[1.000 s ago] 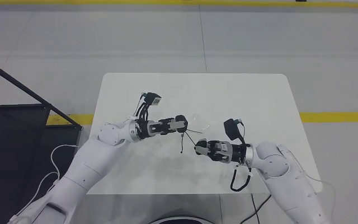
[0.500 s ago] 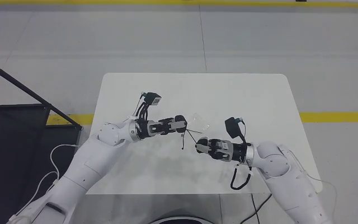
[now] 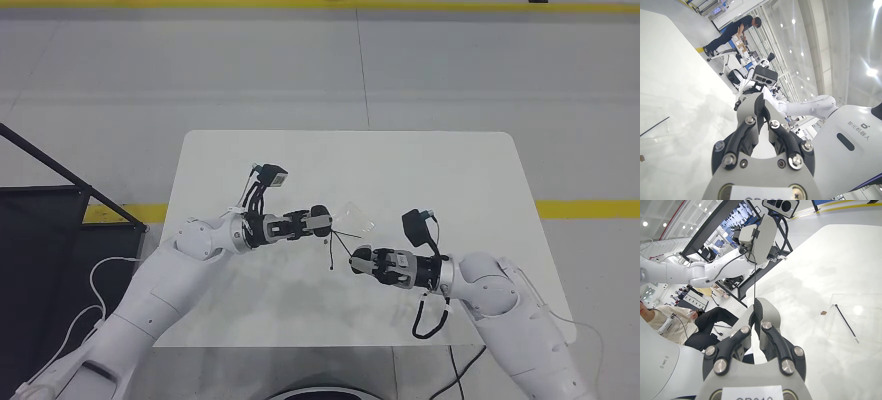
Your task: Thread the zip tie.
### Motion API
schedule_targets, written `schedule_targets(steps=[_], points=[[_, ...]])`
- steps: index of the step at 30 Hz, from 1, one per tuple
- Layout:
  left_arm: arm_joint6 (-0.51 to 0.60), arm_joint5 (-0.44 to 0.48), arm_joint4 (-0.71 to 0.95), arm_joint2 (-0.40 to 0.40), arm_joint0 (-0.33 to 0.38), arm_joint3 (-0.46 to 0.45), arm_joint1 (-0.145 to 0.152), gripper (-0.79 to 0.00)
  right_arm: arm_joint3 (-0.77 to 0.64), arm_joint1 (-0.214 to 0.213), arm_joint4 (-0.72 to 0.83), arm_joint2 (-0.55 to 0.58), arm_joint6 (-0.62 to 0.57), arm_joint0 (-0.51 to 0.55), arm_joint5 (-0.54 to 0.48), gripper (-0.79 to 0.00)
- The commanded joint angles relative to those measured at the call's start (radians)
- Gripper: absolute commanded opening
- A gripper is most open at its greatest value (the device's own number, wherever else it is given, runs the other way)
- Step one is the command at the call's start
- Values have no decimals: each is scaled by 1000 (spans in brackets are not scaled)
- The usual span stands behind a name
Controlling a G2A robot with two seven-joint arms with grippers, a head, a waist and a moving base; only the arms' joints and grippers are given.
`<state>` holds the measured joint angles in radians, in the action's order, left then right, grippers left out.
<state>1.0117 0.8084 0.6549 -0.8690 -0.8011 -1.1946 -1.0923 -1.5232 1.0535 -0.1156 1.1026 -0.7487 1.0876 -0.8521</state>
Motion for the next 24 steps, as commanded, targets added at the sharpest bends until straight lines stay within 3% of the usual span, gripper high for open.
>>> schedule_targets(steps=[1,15,24], points=[[-3,3,-3,-1,1,2,1,-785,0,-1,-1,-1,-1,-1,0,-785],[-61,61,-64,-29,-2,43,3,-785,-8,-13,31,6,-5,12,-50,-785],[-74,74,-56,-53,-10,51,4,-785,-13,-29,100,7,-53,18,-160,-785]])
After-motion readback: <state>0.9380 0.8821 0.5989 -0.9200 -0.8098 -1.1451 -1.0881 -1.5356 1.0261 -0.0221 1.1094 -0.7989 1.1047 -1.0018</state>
